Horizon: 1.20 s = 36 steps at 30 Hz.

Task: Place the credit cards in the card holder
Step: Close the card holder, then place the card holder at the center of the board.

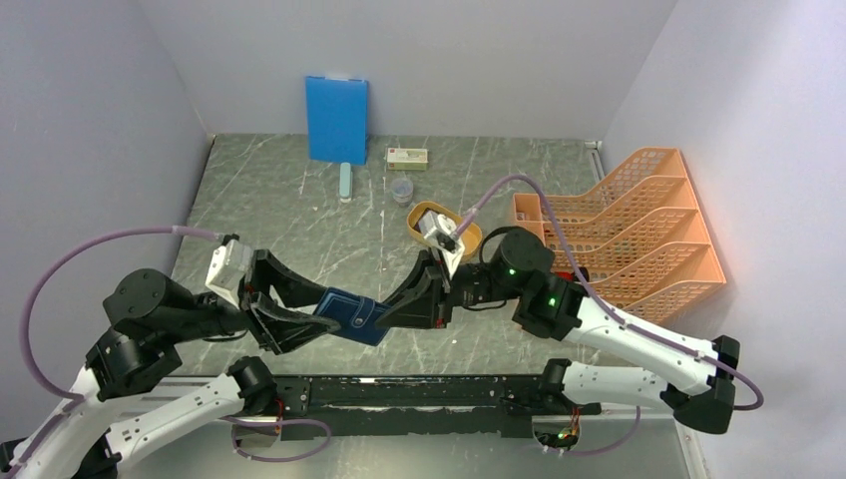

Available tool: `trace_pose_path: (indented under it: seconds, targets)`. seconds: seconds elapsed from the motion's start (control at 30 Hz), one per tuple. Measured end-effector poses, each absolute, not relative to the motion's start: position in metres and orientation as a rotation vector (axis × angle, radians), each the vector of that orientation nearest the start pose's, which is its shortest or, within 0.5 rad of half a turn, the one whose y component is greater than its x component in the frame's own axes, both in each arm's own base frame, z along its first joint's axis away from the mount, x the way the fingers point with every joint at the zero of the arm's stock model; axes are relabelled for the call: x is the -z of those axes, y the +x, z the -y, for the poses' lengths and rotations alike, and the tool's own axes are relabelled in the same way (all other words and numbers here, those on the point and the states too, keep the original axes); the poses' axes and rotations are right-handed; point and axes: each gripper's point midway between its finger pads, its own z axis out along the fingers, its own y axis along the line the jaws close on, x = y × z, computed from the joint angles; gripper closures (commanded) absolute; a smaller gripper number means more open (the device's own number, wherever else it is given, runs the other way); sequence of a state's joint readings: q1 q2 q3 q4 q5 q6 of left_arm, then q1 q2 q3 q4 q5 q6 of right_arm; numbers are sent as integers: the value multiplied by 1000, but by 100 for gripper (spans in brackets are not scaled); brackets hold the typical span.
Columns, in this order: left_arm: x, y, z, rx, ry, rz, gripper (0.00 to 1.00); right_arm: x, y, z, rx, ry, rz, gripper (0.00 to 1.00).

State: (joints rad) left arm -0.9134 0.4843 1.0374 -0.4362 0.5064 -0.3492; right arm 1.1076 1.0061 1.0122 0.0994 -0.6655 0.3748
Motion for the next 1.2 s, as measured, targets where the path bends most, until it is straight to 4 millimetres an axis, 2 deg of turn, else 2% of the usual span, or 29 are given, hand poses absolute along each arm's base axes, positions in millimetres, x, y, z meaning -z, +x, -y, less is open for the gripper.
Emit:
trace_pose_path:
  seconds: [0.1,0.17,0.27,0.33,0.47,0.63,0.77,0.9,1.03,1.2]
  targets:
    - [-406,50,199,1328,749,-1375,36,-371,48,-341,-1607,-1048,-1317,100]
    - [-408,56,190,1314,654,-1354,32,-372,53,-336,-1602,-970,-1315,100]
    - [-410,64,178,1320,510,-1293,31,-387,60,-330,-1614,-854,-1272,100]
    - [-410,69,177,1341,450,-1262,30,-399,64,-326,-1635,-778,-1236,100]
    - [-408,79,190,1378,408,-1261,30,-414,70,-321,-1679,-660,-1184,100]
    - [-408,92,212,1431,383,-1269,29,-419,75,-319,-1720,-569,-1166,100]
    - [-413,92,226,1498,399,-1245,31,-418,79,-318,-1743,-512,-1158,100]
    - [-421,87,237,1570,429,-1208,36,-416,83,-318,-1758,-468,-1165,100]
    - [-423,85,242,1608,440,-1194,46,-415,87,-316,-1757,-429,-1168,100]
    - [-422,85,245,1633,432,-1191,52,-412,92,-313,-1751,-385,-1169,100]
